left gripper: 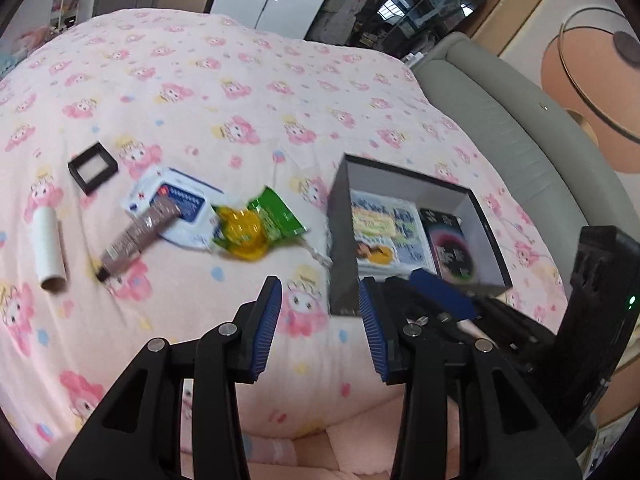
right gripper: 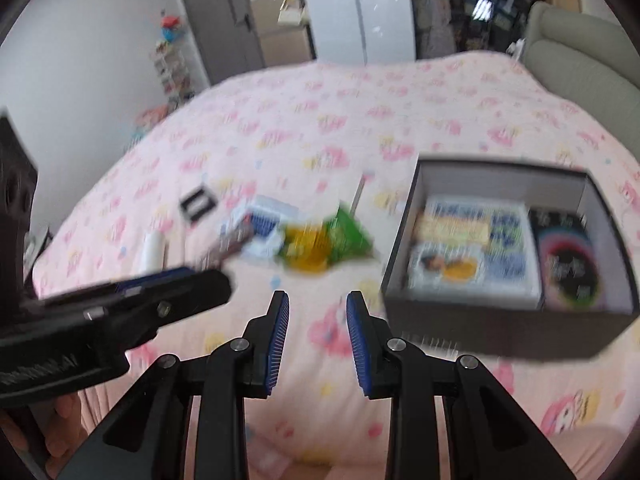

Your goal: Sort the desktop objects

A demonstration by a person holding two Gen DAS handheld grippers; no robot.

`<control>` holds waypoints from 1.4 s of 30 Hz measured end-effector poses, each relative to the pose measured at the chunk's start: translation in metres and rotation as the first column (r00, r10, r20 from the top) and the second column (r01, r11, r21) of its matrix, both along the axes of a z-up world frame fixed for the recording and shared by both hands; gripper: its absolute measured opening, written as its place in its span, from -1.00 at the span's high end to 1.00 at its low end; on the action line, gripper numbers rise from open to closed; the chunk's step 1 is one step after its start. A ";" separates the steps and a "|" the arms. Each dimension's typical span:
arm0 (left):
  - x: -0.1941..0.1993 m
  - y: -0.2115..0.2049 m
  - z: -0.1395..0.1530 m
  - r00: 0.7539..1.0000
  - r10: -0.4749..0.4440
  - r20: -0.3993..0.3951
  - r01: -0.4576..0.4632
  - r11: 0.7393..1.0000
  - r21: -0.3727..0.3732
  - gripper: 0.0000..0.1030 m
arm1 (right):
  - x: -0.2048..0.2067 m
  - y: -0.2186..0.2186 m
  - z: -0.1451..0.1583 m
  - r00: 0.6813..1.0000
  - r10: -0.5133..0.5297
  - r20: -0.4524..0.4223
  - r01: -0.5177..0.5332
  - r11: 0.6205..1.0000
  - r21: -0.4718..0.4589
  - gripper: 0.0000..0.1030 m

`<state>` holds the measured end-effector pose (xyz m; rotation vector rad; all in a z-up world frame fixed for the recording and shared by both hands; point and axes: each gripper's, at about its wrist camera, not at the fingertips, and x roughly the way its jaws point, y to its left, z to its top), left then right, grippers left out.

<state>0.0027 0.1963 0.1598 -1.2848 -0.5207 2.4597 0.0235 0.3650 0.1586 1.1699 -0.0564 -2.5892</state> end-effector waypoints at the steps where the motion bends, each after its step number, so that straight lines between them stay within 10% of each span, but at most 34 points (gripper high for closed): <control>1: -0.010 -0.005 0.000 1.000 0.009 0.006 -0.009 1.000 0.013 0.23 | -0.010 0.000 0.005 1.000 -0.008 -0.013 0.008 1.000 0.003 0.49; 13: -0.115 -0.044 -0.097 0.944 0.157 0.290 -0.180 0.982 0.056 0.23 | -0.078 -0.052 -0.062 0.986 0.051 0.161 -0.059 0.997 0.044 0.49; 17: -0.120 -0.054 -0.139 0.905 0.198 0.376 -0.258 0.959 0.116 0.50 | -0.093 -0.068 -0.090 0.974 0.061 0.216 -0.072 0.996 0.044 0.49; 26: -0.138 -0.056 -0.184 0.888 0.125 0.443 -0.255 0.935 0.247 0.50 | -0.117 -0.063 -0.131 0.956 -0.009 0.293 -0.005 0.999 0.047 0.49; 42: -0.075 -0.035 -0.160 0.863 0.042 0.504 -0.192 0.949 0.250 0.70 | -0.070 -0.046 -0.121 0.945 0.006 0.327 -0.007 1.000 0.001 0.41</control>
